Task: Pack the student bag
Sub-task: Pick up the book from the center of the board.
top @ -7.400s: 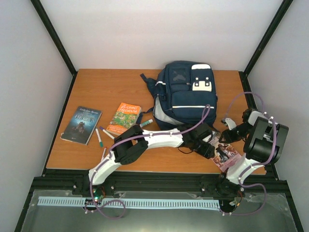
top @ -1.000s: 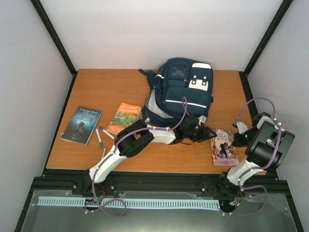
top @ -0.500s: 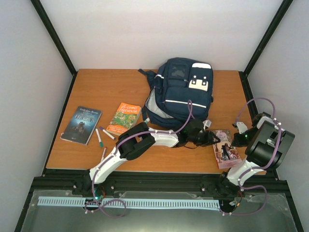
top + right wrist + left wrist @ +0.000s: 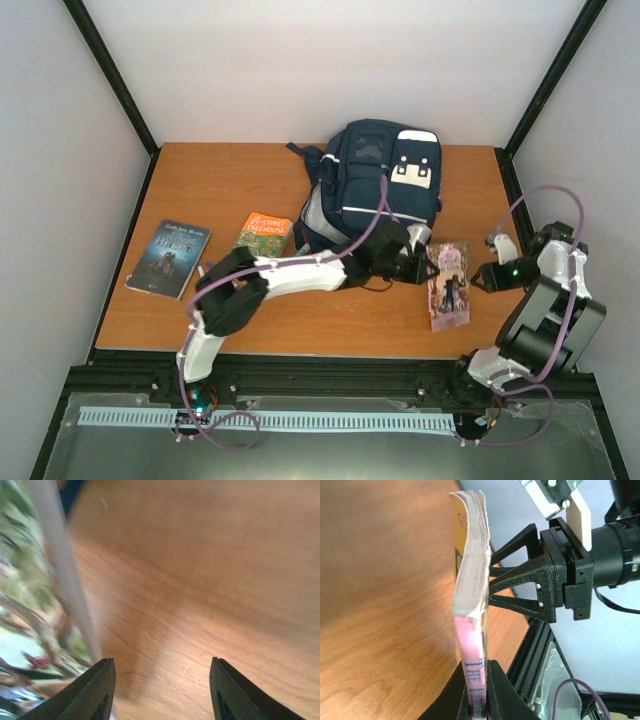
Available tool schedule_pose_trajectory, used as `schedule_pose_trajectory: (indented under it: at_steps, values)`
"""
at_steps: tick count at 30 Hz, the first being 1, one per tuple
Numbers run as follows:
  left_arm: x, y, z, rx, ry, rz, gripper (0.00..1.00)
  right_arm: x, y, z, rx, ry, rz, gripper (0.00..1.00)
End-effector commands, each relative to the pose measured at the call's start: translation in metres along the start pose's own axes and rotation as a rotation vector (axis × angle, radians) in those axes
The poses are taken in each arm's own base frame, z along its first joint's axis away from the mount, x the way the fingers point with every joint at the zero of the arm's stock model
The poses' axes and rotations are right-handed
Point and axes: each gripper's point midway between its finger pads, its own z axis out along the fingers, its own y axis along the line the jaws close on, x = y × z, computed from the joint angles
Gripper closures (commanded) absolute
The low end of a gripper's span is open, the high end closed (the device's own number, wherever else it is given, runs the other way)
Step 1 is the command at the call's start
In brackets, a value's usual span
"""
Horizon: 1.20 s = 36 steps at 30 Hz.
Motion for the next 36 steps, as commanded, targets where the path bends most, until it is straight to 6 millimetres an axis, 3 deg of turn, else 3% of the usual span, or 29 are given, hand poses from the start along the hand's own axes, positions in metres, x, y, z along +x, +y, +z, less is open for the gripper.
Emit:
schedule_pose_trajectory:
  at_steps: [1, 3, 6, 11, 16, 19, 26, 36]
  values:
    - [-0.041, -0.020, -0.070, -0.024, -0.078, 0.206, 0.99, -0.051, 0.047, -0.064, -0.069, -0.251, -0.117, 0.40]
    - [-0.044, -0.020, -0.097, -0.038, -0.085, 0.240, 0.99, -0.068, 0.068, -0.090, -0.107, -0.361, -0.157, 0.30]
    - [-0.045, -0.028, -0.138, -0.033, -0.093, 0.304, 0.99, -0.091, 0.103, -0.121, -0.195, -0.493, -0.204, 0.02]
    - [-0.047, -0.043, -0.202, -0.036, -0.129, 0.379, 0.99, -0.117, 0.161, -0.148, -0.327, -0.633, -0.349, 0.00]
    - [-0.051, -0.050, -0.245, -0.004, -0.172, 0.397, 0.99, -0.124, 0.223, -0.135, -0.511, -0.594, -0.468, 0.00]
    - [-0.062, -0.050, -0.265, 0.015, -0.220, 0.377, 0.99, -0.126, 0.246, -0.133, -0.637, -0.605, -0.505, 0.00]
    - [-0.075, -0.059, -0.281, 0.177, -0.251, 0.354, 0.99, -0.130, 0.271, -0.122, -0.742, -0.573, -0.548, 0.00]
    - [-0.083, -0.077, -0.275, 0.281, -0.205, 0.378, 0.99, -0.127, 0.267, -0.094, -0.780, -0.513, -0.506, 0.00]
